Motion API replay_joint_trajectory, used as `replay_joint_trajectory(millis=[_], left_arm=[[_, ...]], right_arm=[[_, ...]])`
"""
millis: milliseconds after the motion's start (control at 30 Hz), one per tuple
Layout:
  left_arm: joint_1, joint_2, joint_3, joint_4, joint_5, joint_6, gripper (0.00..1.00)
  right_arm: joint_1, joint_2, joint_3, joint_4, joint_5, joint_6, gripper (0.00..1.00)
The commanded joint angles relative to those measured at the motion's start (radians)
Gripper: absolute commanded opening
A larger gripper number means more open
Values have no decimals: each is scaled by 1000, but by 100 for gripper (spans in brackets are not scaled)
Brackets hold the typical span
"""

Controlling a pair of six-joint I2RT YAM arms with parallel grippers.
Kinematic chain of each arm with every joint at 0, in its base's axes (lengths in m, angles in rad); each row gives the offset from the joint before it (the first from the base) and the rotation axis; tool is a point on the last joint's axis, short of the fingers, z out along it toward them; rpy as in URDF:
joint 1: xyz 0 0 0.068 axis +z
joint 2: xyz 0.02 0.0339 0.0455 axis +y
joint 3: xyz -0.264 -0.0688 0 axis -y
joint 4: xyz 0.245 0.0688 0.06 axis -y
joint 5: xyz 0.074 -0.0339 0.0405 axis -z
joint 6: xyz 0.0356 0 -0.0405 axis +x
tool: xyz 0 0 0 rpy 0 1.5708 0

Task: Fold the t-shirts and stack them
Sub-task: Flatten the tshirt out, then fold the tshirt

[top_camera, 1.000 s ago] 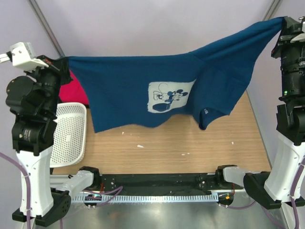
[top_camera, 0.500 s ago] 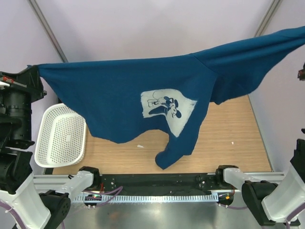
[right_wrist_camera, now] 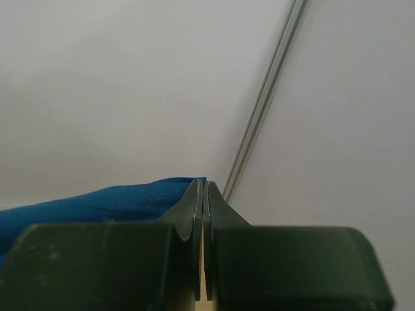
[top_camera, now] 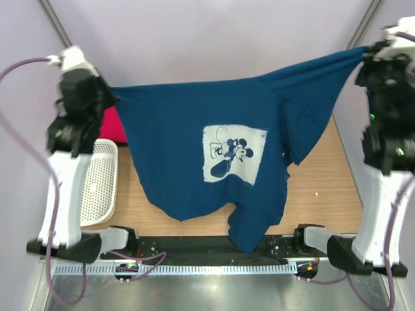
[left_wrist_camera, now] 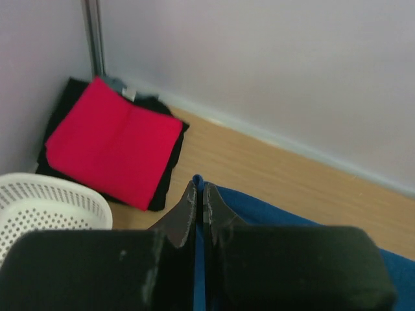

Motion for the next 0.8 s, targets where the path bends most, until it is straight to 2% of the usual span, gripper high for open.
replay_joint_trajectory(millis=[0, 33, 167, 333, 533, 767], left_arm=[[23, 140, -143, 110, -3, -10, 0], [28, 166, -172, 136, 44, -30, 0], [28, 321, -311, 321, 77, -47, 0], [30, 600, -286, 461, 80, -14, 0], [28, 859, -94, 526, 117, 23, 0], [30, 1030, 58, 560, 166, 22, 0]], right_arm=[[-15, 99, -159, 61, 52, 52, 1], [-15, 108, -243, 80, 47, 67, 1], [-16, 193, -444, 224, 58, 70, 1], [-16, 427, -546, 419, 39, 100, 1], [-15, 709, -439, 510, 18, 126, 1], [-7, 883, -296, 516, -13, 144, 1]])
